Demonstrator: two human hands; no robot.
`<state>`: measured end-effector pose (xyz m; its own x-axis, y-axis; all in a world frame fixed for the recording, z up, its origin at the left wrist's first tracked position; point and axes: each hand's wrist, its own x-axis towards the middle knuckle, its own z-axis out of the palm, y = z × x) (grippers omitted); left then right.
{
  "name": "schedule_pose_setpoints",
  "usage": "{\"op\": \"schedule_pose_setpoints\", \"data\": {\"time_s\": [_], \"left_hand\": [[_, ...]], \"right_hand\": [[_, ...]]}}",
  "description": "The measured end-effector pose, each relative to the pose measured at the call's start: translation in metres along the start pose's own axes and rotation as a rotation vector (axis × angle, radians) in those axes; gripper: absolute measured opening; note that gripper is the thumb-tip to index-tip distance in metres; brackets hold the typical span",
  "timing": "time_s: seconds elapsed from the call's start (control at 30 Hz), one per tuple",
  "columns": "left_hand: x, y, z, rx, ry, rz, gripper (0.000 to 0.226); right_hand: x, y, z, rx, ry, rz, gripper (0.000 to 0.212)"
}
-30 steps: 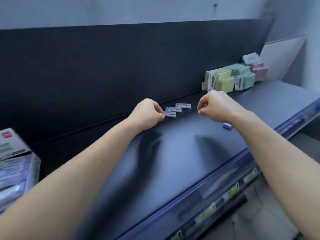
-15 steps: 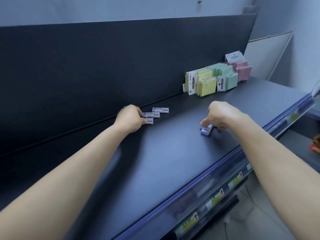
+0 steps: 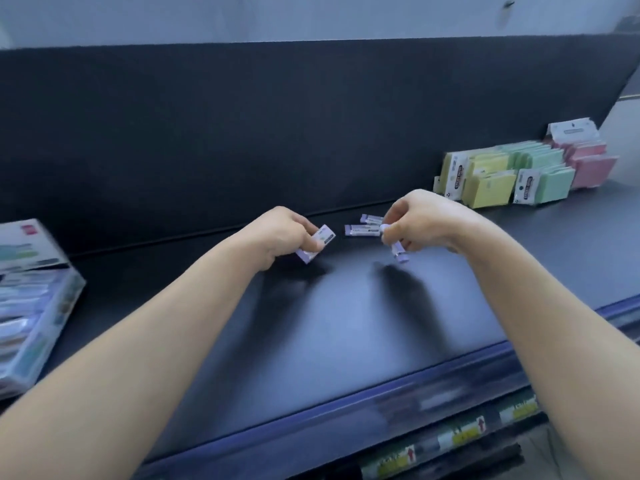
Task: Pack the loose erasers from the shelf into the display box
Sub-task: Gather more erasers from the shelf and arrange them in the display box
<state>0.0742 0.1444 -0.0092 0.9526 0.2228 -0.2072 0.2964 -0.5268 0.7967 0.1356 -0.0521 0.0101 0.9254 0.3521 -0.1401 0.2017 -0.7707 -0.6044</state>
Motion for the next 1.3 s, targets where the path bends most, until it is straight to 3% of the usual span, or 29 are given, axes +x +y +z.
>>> {"op": "schedule_pose_setpoints", "data": {"time_s": [0.13,0.33,0.73,1.3], "left_hand": [[-0.024,-0.014,-0.026,-0.167,0.075,-0.085,0.01],[-0.072,-0.051,-0.068,-0.31,0.271,-0.141,0.027],[-0.176,-0.127,-0.171,-0.43,0.683,-0.155,0.023],[-0.208,-0.184,-0.222,-0.341,0.568,-0.248,0.017]], "right_hand": [[0.008,-0.038,0.018,0.141,-0.166,-0.175,0.015],[0.008,-0.102,0.063,0.24,-0.273,-0.373,0.015],[-0.032,-0.244,0.153,0.305,-0.346,-0.732,0.02],[-0.063,-0.3,0.227,-0.261,-0.493,-0.781,0.022]]}}
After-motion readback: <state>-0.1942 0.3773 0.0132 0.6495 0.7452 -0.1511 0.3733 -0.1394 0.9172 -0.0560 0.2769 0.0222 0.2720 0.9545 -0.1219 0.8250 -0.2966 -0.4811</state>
